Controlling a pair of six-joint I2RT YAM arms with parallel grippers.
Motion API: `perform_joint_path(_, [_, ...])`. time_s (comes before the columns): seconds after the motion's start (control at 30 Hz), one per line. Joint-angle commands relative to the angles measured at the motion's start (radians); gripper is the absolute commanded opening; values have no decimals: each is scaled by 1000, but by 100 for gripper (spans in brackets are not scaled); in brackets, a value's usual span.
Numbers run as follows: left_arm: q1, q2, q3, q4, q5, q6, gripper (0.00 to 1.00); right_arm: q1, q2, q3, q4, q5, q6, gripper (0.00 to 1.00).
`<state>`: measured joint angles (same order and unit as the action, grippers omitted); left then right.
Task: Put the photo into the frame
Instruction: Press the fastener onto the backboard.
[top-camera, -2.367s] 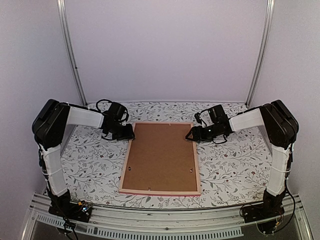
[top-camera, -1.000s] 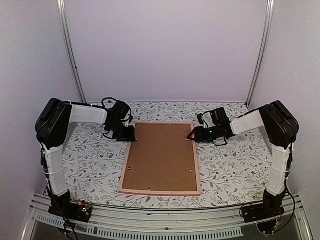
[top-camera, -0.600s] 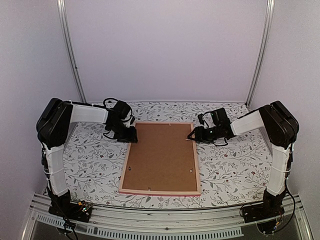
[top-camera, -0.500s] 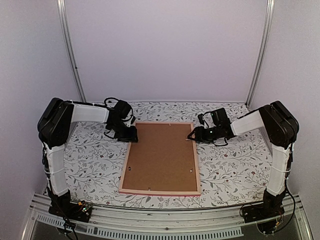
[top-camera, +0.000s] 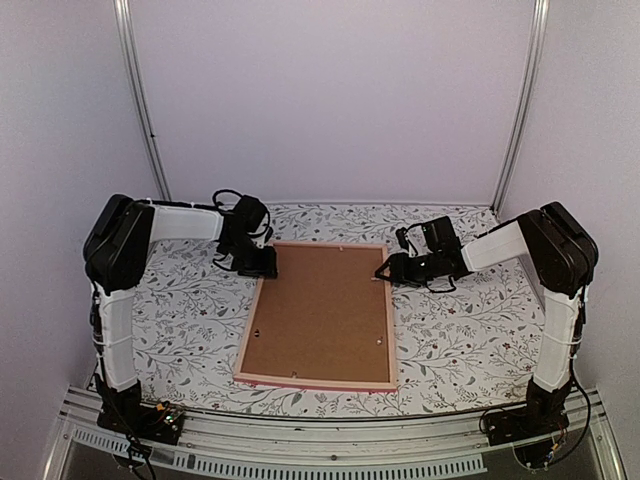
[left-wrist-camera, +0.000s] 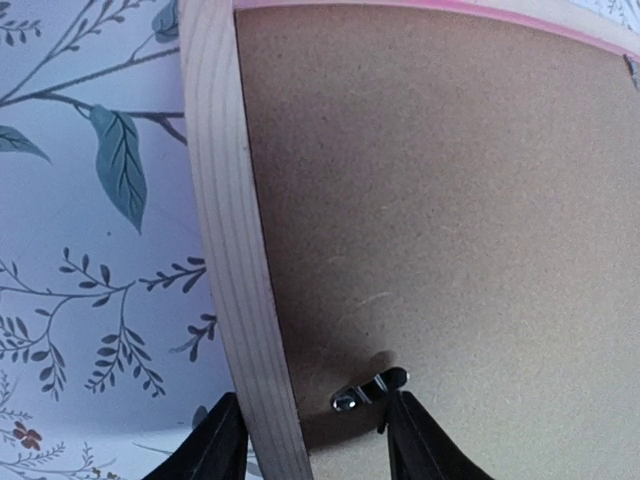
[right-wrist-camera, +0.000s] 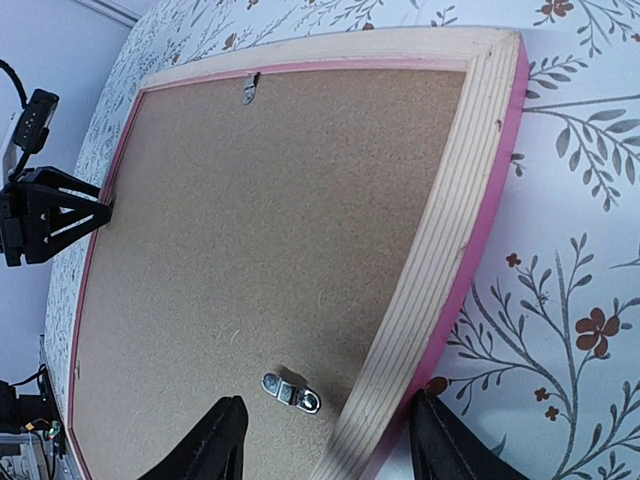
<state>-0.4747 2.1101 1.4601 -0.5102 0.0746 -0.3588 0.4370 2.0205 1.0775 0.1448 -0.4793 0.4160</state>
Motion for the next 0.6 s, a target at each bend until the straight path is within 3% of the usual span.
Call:
perform_joint_path(0.0, [-7,68,35,48,-12,14,50,22,40,-56,-154,-39,21,58])
perform_joint_path(0.57, [12,88,32,114,-50,-40,39,22,40,-62,-154,-41,21,59])
